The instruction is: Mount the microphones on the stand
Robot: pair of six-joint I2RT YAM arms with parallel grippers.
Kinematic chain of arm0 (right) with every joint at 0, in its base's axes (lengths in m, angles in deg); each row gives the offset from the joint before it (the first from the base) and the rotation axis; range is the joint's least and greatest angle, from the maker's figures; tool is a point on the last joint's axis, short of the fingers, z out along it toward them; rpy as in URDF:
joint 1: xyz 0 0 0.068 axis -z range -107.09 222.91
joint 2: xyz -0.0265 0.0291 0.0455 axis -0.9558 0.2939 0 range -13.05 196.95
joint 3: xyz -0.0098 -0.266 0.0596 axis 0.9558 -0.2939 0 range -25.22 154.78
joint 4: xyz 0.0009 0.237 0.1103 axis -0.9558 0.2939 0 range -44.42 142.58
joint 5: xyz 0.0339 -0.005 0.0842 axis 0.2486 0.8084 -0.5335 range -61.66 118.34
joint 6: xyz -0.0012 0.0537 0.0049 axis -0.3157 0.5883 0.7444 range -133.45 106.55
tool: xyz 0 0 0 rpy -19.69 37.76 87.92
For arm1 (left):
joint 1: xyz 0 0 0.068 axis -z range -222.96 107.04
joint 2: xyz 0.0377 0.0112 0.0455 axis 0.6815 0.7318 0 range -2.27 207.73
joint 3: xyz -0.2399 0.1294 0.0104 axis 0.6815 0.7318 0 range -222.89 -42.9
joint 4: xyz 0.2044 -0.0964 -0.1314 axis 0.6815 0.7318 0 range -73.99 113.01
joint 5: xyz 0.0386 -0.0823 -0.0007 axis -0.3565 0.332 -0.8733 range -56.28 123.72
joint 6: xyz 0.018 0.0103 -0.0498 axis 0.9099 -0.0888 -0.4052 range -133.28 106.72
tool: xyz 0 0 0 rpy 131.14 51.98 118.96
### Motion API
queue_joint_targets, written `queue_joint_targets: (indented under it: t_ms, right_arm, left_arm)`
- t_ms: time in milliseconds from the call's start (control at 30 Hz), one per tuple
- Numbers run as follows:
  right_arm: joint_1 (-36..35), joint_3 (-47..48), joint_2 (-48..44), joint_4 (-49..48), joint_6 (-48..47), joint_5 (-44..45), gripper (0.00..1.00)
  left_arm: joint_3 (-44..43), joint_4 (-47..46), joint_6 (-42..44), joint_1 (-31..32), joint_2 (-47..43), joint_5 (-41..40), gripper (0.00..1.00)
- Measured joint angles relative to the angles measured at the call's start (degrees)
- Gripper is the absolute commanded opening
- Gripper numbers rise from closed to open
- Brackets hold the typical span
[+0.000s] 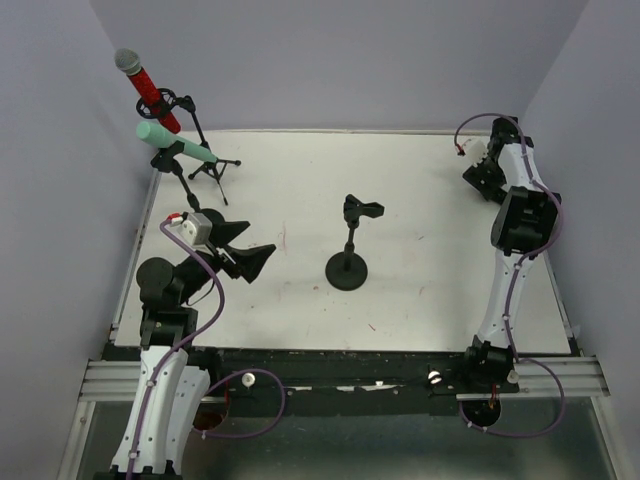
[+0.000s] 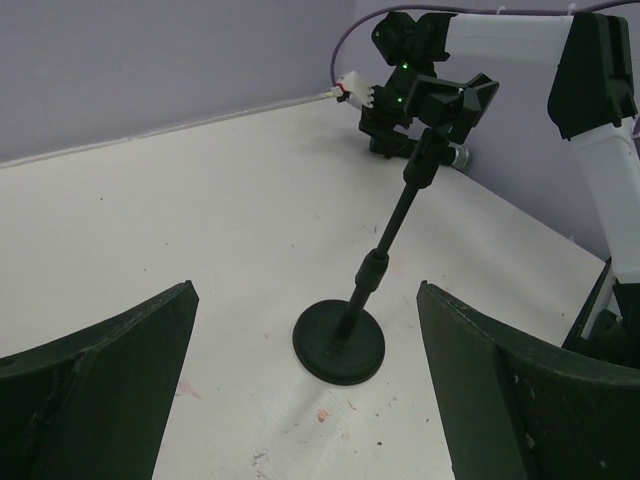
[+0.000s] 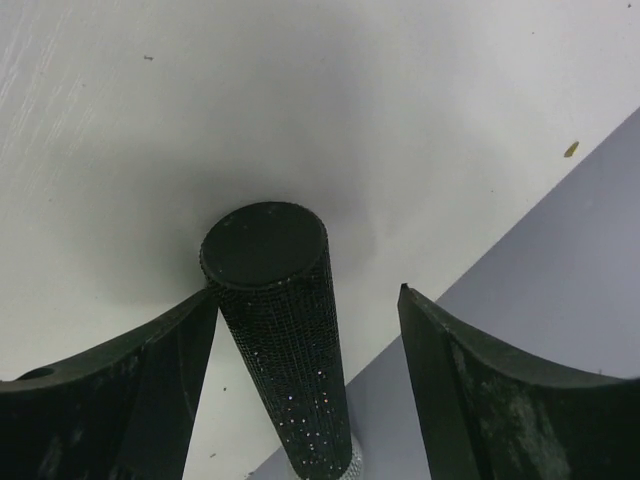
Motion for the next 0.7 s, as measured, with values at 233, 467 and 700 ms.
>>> queue_joint_targets:
  t_ms: [233,467,700]
  right_arm:
    - [1.2,0.4,0.3,3.9,-0.3,-3.6,0.39]
    - [1.9,-2.0,-1.2,2.5,-0.3,-7.1,0.23]
    - [2.2,-10.2,-9.2,3.8,3.2,-17.0,0.19]
  left_arm:
    - [0.0,0.0,0.0,-0.3,0.8,0.0,0.99]
    - [0.0,0.0,0.0,-0.3,0.9,0.3,0.98]
    - [0.1,-1.7,-0.7,-0.4,1.0,1.7,0.98]
